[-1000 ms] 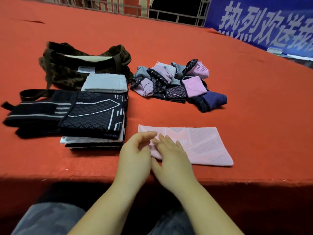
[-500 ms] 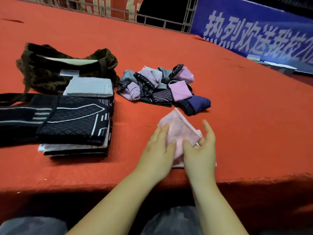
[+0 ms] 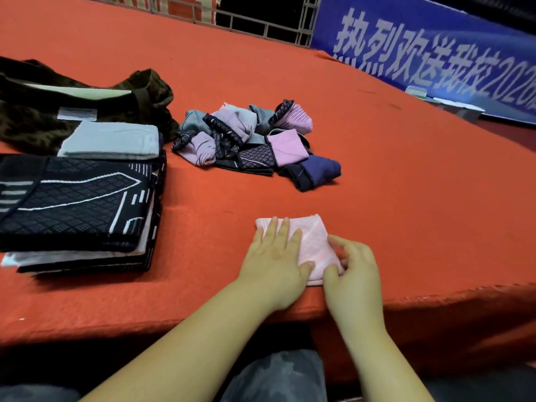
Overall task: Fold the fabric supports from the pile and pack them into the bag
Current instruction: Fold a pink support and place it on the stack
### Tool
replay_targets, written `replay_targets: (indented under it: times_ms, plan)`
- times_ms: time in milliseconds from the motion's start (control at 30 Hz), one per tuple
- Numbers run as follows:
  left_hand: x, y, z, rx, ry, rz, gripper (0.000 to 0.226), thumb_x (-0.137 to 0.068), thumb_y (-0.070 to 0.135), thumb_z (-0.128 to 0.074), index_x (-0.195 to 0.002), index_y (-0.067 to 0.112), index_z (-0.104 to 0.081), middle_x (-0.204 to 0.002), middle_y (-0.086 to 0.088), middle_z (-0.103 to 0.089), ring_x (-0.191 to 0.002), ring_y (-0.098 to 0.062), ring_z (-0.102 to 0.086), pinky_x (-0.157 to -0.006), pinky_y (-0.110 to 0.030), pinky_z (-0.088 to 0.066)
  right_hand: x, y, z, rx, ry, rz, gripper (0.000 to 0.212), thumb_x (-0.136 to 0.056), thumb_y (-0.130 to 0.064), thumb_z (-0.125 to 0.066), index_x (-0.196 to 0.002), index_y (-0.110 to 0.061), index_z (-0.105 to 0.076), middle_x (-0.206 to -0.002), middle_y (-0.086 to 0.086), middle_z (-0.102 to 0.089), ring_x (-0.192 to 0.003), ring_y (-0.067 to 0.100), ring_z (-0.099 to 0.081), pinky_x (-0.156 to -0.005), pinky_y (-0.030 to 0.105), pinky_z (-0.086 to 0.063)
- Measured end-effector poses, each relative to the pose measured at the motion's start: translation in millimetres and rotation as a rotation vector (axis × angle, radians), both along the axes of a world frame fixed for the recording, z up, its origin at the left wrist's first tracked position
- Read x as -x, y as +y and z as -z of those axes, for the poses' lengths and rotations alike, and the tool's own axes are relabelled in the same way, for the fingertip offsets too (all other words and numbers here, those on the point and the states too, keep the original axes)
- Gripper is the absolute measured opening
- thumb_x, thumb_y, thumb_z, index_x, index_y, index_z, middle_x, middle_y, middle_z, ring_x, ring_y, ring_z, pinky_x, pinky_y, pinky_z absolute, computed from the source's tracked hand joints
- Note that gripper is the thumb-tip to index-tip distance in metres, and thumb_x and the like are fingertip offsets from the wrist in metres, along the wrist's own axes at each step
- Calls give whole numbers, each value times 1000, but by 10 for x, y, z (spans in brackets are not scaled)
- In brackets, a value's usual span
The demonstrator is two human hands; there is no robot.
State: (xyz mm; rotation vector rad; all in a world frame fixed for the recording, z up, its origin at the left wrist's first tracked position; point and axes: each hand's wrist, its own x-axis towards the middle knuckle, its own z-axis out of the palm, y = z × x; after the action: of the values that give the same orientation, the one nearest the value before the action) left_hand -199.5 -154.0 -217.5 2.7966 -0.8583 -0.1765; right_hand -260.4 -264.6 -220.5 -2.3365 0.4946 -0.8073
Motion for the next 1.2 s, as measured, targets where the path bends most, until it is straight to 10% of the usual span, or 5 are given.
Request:
replay_targets:
  times_ms: [200,400,700,900,1200]
  plan:
    - [-15,-18,10,27,52,3,86,-76,54,11,-152,17,-2,-160,-6,7,-146,-22,10,-116,-38,9,-264,20,-136,218,107,-307,43,-85,-25,-38,-114,-16,-68,-122,4,-64,-118,23,-55,-104,40,-38]
    - [-51,283,34,223,-152,-306,54,-95,46,-34,-141,20,-38,-149,-11,-31,-137,-25,-27,-110,-34,-22,-237,-153,21,262,525,-265,44,-102,-30,-30,-146,-35,-29,-155,-19,-18,-145,8,-12,-116,34,-5]
    - [-122,266,-140,311,99,-459,29,-85,38,-58,-105,17,-60,-116,-5,-56,-112,-28,-48,-93,-34,-35,-295,-178,23,-63,382,-4,41,-82,-37,-66,-112,-10,-61,-139,13,-48,-137,25,-33,-110,38,-26]
    - [13,284,-281,1160,687,-429,26,-57,9,-61,-83,7,-57,-70,-7,-56,-60,-18,-49,-57,-24,-38,-195,-86,-202,-337,171,-151,14,-82,-17,-69,-85,-14,-56,-78,-6,-61,-72,15,-55,-53,13,-37]
    - [233,693,-660,1713,1417,-385,35,-92,23,-43,-104,-2,-64,-98,-22,-70,-86,-31,-67,-82,-42,-48,-98,217,-650,-813,62,-444,28,-78,3,-68,-102,-8,-57,-91,11,-70,-73,17,-65,-65,26,-54]
